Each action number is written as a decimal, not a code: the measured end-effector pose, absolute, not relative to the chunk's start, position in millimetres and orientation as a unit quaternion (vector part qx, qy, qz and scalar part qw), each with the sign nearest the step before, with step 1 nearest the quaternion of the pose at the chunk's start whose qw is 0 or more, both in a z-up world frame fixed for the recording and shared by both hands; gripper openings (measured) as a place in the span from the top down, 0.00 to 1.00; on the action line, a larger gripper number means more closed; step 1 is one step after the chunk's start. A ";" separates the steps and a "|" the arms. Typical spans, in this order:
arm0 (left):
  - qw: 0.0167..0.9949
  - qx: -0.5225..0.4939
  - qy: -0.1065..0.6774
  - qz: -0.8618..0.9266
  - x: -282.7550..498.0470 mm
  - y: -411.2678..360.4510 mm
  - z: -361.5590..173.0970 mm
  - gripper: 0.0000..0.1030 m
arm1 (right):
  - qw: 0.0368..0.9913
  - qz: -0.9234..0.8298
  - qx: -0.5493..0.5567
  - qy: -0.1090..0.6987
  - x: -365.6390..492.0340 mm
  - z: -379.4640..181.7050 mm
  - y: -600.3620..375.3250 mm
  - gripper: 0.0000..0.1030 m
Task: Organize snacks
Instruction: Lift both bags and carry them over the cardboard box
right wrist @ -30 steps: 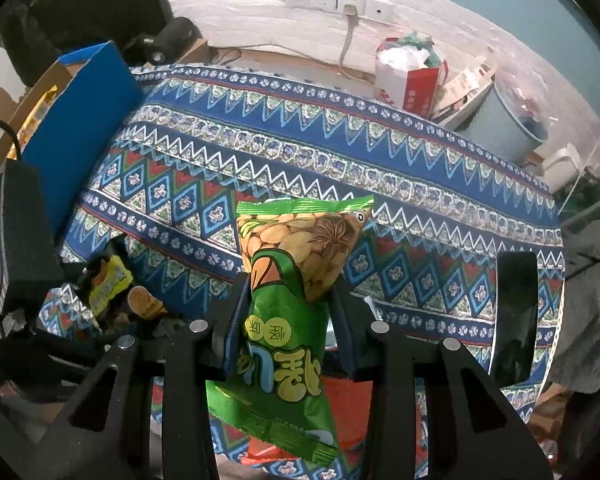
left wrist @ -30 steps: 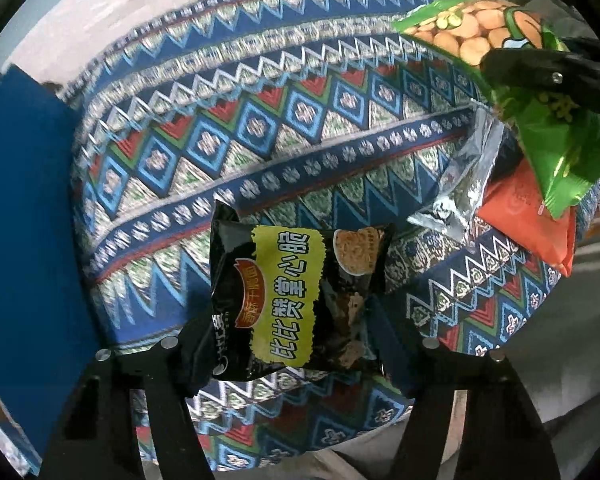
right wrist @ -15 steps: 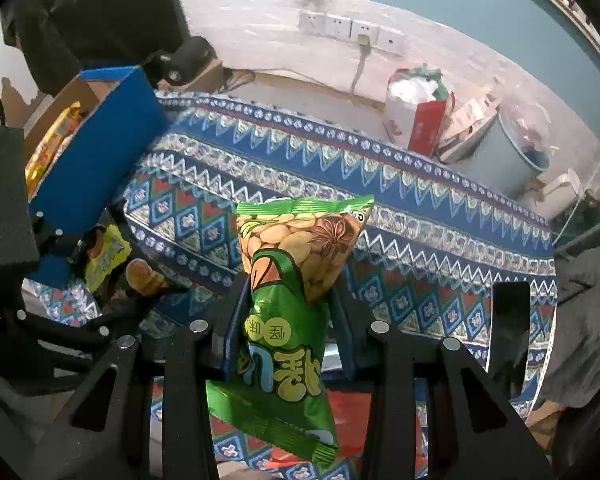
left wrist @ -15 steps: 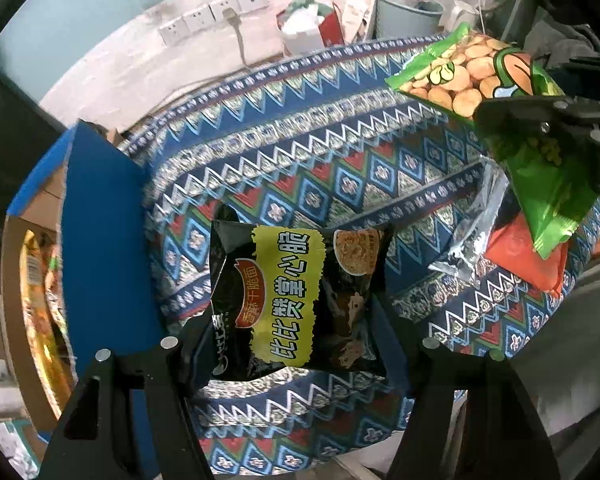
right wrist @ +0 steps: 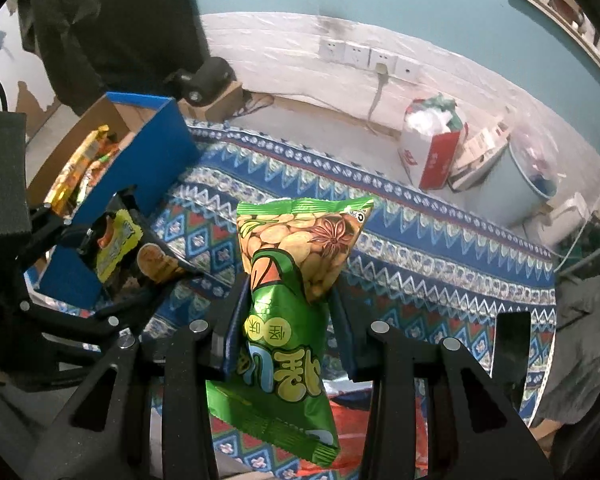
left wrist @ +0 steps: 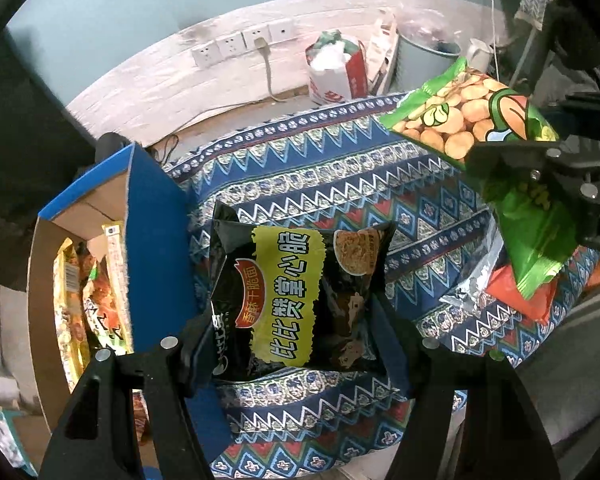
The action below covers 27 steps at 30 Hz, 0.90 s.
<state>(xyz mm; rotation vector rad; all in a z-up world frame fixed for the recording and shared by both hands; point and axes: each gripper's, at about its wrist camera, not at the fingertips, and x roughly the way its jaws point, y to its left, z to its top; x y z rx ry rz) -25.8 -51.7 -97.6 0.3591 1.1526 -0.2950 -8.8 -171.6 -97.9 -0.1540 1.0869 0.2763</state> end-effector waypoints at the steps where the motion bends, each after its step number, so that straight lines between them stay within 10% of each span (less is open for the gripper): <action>1: 0.814 0.166 0.540 -0.137 -25.0 -49.1 -96.2 0.32 | 0.845 0.133 -0.073 0.513 -7.7 -95.8 -167.3 0.64; 27: 0.855 0.075 0.510 -0.057 -9.9 69.8 -51.6 0.32 | 0.841 0.197 -0.084 0.497 27.9 -77.0 -66.4 0.64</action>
